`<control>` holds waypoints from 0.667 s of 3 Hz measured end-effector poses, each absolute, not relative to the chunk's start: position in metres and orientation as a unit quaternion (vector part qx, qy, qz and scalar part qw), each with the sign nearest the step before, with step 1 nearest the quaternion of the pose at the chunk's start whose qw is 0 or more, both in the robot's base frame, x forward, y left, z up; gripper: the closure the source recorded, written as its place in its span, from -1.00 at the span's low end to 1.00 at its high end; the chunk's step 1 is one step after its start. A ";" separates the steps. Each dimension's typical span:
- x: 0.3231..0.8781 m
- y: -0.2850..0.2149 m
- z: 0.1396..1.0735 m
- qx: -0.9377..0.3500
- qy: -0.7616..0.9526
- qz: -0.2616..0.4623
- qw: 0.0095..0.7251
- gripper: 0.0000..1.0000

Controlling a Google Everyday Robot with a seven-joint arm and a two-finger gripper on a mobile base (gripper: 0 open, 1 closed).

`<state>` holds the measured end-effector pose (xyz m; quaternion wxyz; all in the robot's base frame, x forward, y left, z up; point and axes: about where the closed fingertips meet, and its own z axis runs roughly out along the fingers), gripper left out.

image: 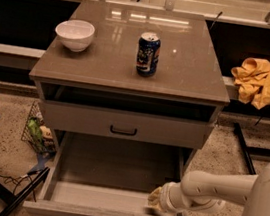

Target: Open middle drawer

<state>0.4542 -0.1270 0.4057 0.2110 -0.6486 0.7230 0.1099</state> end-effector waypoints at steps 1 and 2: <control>0.415 -0.131 0.396 -0.640 0.734 0.140 0.179 1.00; 0.402 -0.131 0.398 -0.637 0.737 0.150 0.168 1.00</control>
Offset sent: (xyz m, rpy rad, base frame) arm -0.1498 -0.0119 -0.0016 -0.0083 0.3161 -0.0113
